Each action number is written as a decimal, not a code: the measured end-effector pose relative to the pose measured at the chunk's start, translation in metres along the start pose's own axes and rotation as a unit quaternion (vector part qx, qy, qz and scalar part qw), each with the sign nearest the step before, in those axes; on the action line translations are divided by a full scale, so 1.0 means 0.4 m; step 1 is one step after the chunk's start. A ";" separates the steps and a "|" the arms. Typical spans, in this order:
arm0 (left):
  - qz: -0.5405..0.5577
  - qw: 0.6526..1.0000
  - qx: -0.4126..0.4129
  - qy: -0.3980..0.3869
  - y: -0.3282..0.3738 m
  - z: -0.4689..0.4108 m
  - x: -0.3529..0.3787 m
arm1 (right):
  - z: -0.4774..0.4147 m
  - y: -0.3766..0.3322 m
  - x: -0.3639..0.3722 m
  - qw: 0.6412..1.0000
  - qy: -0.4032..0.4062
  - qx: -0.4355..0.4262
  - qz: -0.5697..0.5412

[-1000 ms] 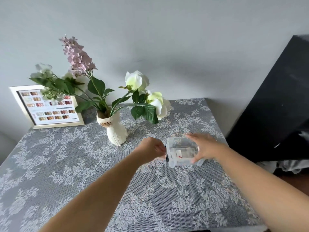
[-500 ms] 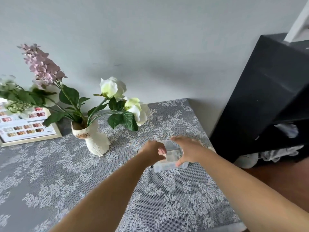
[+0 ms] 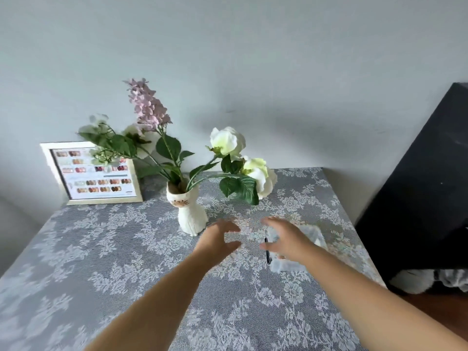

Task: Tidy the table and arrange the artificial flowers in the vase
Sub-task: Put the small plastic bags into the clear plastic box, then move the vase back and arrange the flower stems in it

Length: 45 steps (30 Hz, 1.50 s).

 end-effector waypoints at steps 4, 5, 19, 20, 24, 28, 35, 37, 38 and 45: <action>0.017 0.998 -0.060 0.014 -0.167 0.062 -0.039 | -0.040 -0.086 0.107 0.999 -0.017 -0.025 0.022; 0.018 0.997 -0.073 0.013 -0.202 0.074 -0.043 | -0.050 -0.099 0.130 0.999 -0.020 -0.022 0.016; 0.100 0.986 -0.117 -0.061 -0.468 0.010 -0.103 | -0.217 -0.232 0.312 0.990 0.089 0.044 -0.095; 0.106 0.985 -0.116 -0.067 -0.473 -0.006 -0.097 | -0.232 -0.231 0.316 0.989 0.095 0.051 -0.101; 0.133 0.980 -0.126 -0.072 -0.477 -0.050 -0.084 | -0.270 -0.209 0.333 0.986 0.095 0.063 -0.122; 0.165 0.974 -0.132 -0.083 -0.469 -0.082 -0.054 | -0.304 -0.178 0.349 0.985 0.062 0.071 -0.147; 0.233 0.956 -0.170 -0.062 -0.487 -0.098 -0.015 | -0.347 -0.143 0.347 0.979 0.059 0.059 -0.184; 0.261 0.946 -0.184 -0.054 -0.498 -0.101 -0.007 | -0.356 -0.137 0.344 0.980 0.064 0.057 -0.178; 0.269 0.944 -0.186 -0.051 -0.501 -0.103 -0.006 | -0.358 -0.138 0.341 0.981 0.068 0.056 -0.173; 0.270 0.939 -0.209 -0.046 -0.509 -0.161 -0.020 | -0.422 -0.147 0.310 0.980 0.071 0.042 -0.180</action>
Point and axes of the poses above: each hand's wrist, its own z-axis away from the middle knuckle, its own x-axis out of the palm, y = z × x, the point moved 10 cm from there along -z, towards the middle knuckle, and after that the axes turned 13 degrees about -z, right-handed, at the moved point
